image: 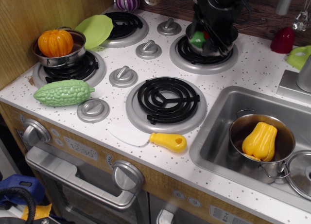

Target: Put pepper in pot or pan

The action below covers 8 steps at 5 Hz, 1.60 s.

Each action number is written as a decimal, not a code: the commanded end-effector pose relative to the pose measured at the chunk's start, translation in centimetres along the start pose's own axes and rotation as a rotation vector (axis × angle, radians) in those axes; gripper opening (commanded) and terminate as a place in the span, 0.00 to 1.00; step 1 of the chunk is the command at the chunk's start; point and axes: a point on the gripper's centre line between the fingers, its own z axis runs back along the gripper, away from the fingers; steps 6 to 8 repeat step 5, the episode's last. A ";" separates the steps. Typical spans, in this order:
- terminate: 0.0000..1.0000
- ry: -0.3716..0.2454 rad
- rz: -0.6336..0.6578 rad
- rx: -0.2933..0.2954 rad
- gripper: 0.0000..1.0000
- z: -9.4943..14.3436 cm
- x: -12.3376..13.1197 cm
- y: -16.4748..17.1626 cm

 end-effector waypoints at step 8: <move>1.00 -0.150 -0.079 0.147 1.00 -0.2 1.2 6.4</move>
